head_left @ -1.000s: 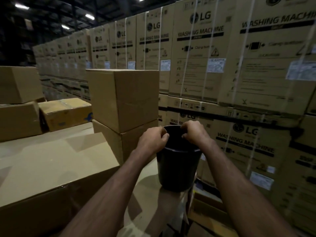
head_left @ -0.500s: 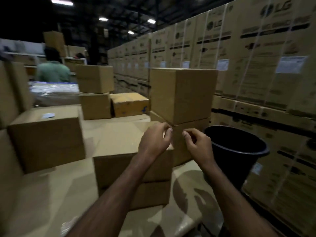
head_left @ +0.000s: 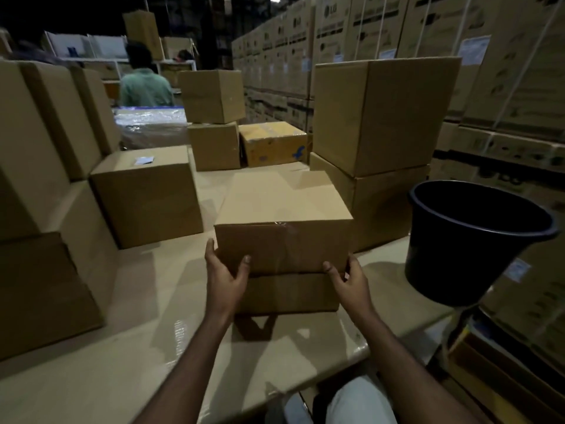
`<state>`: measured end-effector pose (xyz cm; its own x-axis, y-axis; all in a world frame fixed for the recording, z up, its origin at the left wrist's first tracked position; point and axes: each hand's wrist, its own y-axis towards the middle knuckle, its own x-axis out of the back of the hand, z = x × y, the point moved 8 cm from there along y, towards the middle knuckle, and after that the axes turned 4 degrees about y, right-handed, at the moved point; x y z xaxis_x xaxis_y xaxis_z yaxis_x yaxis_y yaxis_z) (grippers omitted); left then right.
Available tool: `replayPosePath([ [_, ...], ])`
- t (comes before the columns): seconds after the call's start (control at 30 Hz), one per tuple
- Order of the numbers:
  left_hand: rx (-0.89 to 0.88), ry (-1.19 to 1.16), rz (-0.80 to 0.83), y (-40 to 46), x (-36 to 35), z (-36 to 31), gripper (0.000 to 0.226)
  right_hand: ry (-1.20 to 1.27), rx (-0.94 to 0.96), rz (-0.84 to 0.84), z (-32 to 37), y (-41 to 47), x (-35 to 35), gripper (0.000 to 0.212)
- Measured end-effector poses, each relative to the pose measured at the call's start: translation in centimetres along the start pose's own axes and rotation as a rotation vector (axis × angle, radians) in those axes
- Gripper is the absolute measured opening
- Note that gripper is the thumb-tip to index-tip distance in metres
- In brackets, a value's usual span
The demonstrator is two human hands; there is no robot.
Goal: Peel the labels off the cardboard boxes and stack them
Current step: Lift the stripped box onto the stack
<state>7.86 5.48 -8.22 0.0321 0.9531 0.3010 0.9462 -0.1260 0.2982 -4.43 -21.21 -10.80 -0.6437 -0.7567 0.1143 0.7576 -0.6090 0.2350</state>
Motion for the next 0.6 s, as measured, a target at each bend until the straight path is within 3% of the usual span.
replayPosePath([
  [0.2, 0.179, -0.098, 0.146, -1.6, -1.7, 6.5, 0.096, -0.078, -0.036, 0.045, -3.8, -1.2, 0.0, 0.055],
  [0.27, 0.184, -0.122, 0.169, -1.6, -1.7, 5.7, 0.087, -0.072, -0.036, 0.05, -3.8, -1.3, -0.2, 0.059],
  [0.37, 0.157, -0.108, 0.081, -1.3, -0.6, 4.1, 0.07, -0.061, -0.018, 0.034, -2.4, -1.0, -0.6, 0.047],
  [0.47, 0.104, -0.124, 0.009, 0.0, 1.4, 2.1, 0.067, -0.07, 0.035, 0.025, 0.4, 0.2, -1.4, 0.031],
  [0.6, -0.016, -0.204, -0.089, 3.0, 5.1, -3.1, 0.063, -0.059, 0.153, 0.03, 6.8, 3.0, -3.1, 0.038],
])
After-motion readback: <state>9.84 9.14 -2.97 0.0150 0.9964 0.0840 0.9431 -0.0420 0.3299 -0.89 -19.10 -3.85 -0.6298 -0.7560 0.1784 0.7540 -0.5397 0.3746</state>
